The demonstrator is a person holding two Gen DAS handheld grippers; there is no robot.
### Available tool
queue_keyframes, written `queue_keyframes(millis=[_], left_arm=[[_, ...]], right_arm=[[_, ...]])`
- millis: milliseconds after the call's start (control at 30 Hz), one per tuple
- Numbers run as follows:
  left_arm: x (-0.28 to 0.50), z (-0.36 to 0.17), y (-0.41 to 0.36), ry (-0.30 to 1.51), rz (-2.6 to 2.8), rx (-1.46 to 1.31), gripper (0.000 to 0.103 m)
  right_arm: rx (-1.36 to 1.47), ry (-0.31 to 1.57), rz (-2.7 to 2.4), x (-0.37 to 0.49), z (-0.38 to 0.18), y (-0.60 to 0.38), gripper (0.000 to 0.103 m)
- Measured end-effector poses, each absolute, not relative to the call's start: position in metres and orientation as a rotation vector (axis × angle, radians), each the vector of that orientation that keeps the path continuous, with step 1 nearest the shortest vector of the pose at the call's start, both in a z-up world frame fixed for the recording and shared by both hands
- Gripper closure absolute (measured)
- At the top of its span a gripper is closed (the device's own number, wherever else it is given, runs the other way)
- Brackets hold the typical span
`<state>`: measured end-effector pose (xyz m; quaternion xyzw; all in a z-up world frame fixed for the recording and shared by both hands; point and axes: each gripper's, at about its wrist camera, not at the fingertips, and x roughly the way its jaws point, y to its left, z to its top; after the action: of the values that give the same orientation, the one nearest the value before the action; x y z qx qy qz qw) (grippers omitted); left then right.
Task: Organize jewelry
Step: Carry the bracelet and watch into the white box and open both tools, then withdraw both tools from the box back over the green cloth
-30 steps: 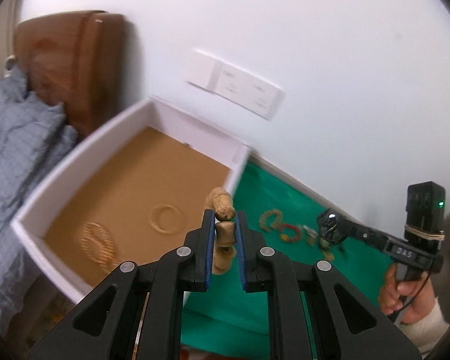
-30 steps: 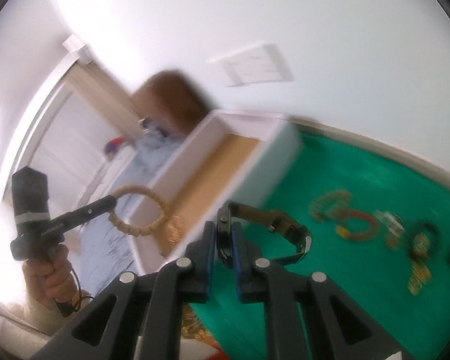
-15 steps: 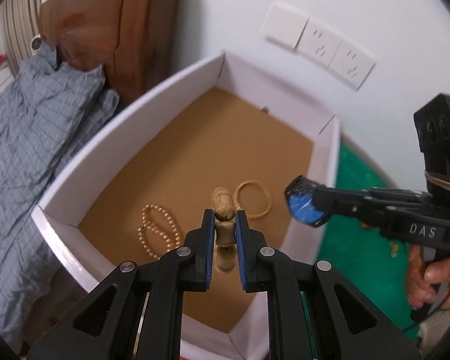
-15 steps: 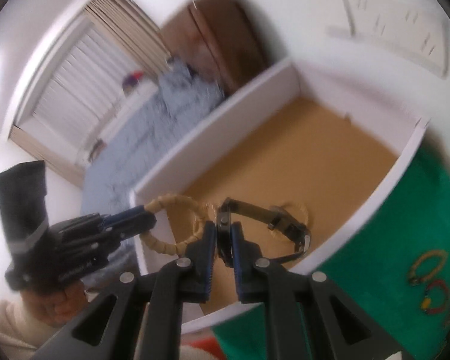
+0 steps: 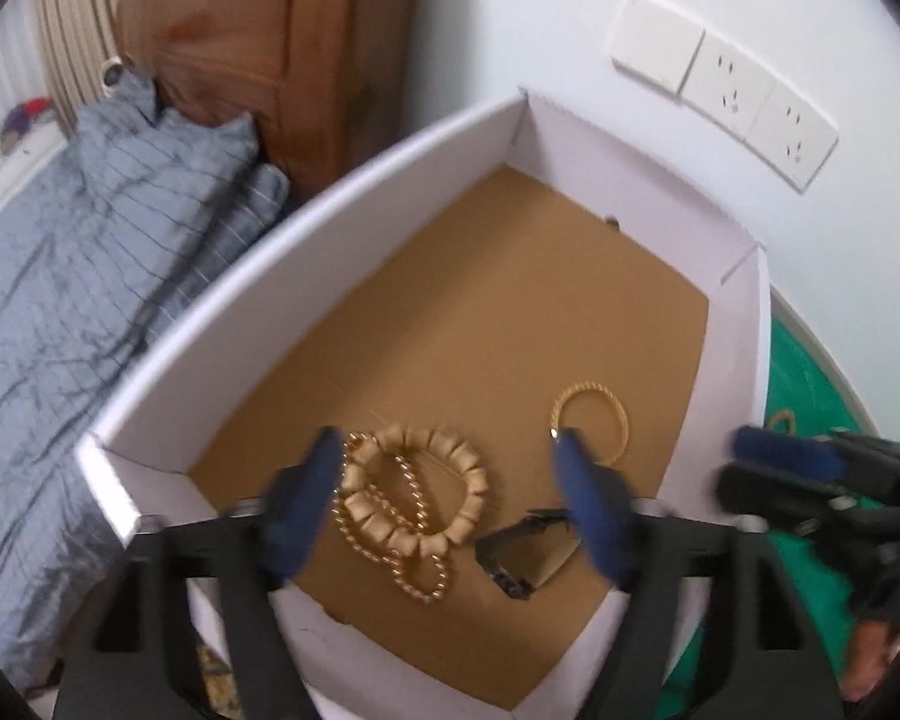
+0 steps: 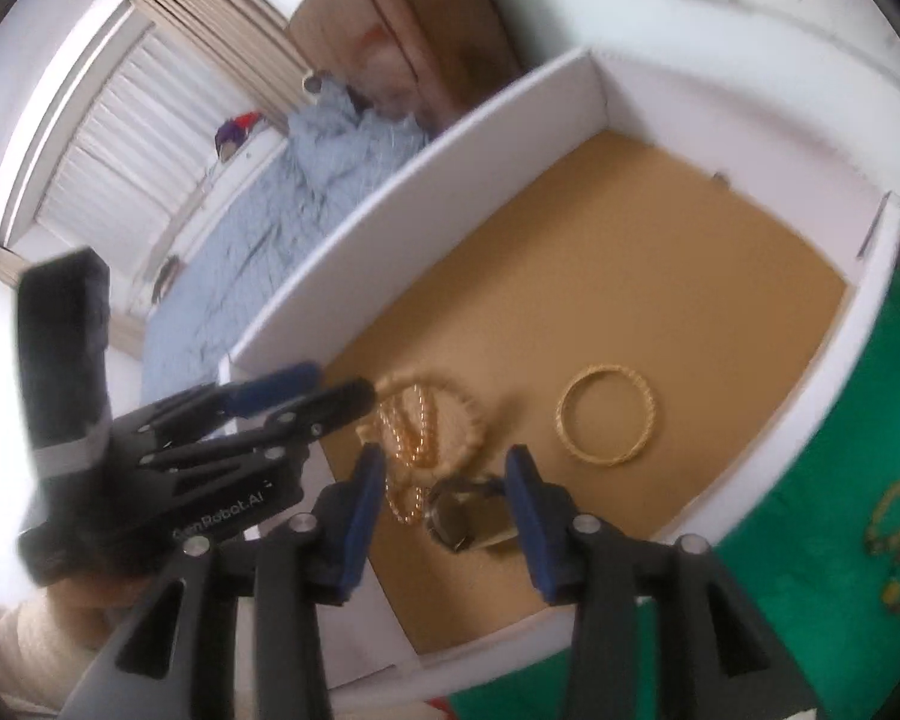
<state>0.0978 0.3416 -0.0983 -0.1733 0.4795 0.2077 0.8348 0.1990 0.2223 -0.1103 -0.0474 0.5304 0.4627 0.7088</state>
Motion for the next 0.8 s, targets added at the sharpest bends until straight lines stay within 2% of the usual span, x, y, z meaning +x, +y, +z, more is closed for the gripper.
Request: queue_keyframes(millis=[67,133,333,800], left_arm=[[0.094,-0.087,0.337,0.991,0.449,-0.337,0.017],[0.092,-0.078,0.329,0.945,0.444,-0.293,0.016],[0.097,-0.055,0.274,0.906,0.351,-0.204,0.012],[0.103,-0.036,0.148,0.868,0.219,-0.072,0.009]], right_arm=[[-0.127,1.106,0.997,0.196,-0.093,0.208,0.056],[-0.17,1.031,0.93,0.19,-0.076,0.188,0.042],[-0.215,0.893,0.722,0.169,-0.051,0.125,0.042],[-0.158,0.807,0.521,0.138,-0.01,0.018,0.042]])
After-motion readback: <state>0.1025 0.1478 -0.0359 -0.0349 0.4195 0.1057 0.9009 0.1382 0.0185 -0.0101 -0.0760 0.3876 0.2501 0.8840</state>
